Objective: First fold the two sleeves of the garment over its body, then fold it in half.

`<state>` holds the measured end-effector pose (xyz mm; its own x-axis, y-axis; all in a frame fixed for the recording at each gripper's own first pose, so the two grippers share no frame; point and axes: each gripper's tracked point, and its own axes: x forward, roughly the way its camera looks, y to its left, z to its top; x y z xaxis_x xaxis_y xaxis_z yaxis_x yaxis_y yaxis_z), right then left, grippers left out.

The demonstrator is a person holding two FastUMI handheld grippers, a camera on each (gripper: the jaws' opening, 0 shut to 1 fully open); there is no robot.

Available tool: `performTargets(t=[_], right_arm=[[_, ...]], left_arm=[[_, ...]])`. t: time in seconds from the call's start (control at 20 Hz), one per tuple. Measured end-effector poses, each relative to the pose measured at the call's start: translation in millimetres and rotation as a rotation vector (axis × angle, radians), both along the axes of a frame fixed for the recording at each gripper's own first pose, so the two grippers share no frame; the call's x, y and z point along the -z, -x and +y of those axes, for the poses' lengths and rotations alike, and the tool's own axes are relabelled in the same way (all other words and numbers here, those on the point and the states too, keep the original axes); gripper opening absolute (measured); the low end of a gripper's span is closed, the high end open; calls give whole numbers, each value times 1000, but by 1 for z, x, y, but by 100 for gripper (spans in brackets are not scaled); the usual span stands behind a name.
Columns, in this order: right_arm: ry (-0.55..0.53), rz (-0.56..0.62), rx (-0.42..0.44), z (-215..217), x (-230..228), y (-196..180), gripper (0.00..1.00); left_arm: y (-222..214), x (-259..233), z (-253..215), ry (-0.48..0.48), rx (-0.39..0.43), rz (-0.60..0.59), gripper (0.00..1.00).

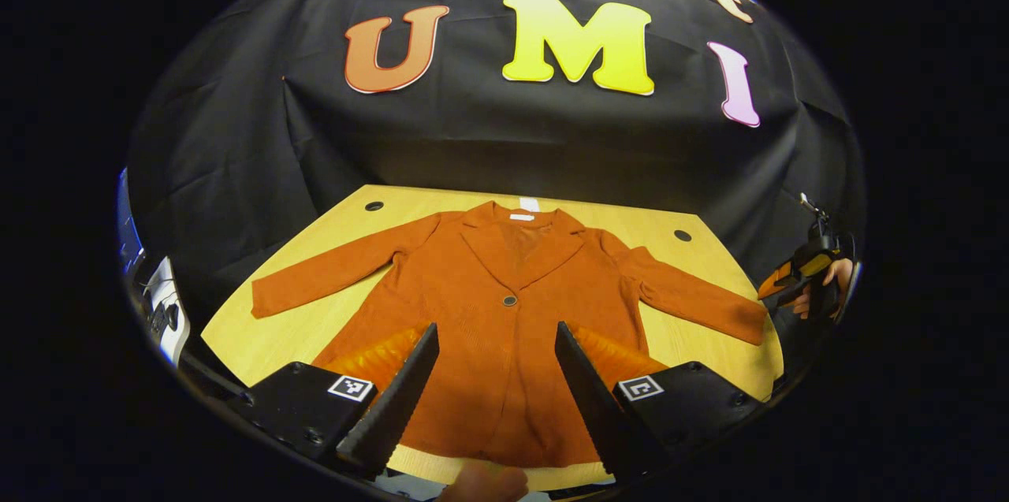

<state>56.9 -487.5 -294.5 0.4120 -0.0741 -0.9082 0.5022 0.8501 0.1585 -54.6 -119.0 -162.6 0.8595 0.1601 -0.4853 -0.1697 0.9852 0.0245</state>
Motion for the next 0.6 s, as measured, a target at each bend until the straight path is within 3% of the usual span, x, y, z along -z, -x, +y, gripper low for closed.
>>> performTargets(t=[0.1,0.15,0.35,0.45,0.55,0.6], right_arm=[[-37,35,66,-8,12,3,94],[-53,55,90,-13,15,7,98],[-326,131,156,7,20,17,95],[-338,154,161,4,27,15,97],[-340,178,122,6,32,14,89],[-364,190,108,13,30,17,78]], left_arm=[[5,5,0,-7,-30,18,96],[8,5,2,-16,-46,25,96],[17,4,5,-25,-98,35,97],[23,5,7,-31,-123,43,97],[25,3,7,-27,-147,41,97],[26,2,7,-26,-154,38,97]])
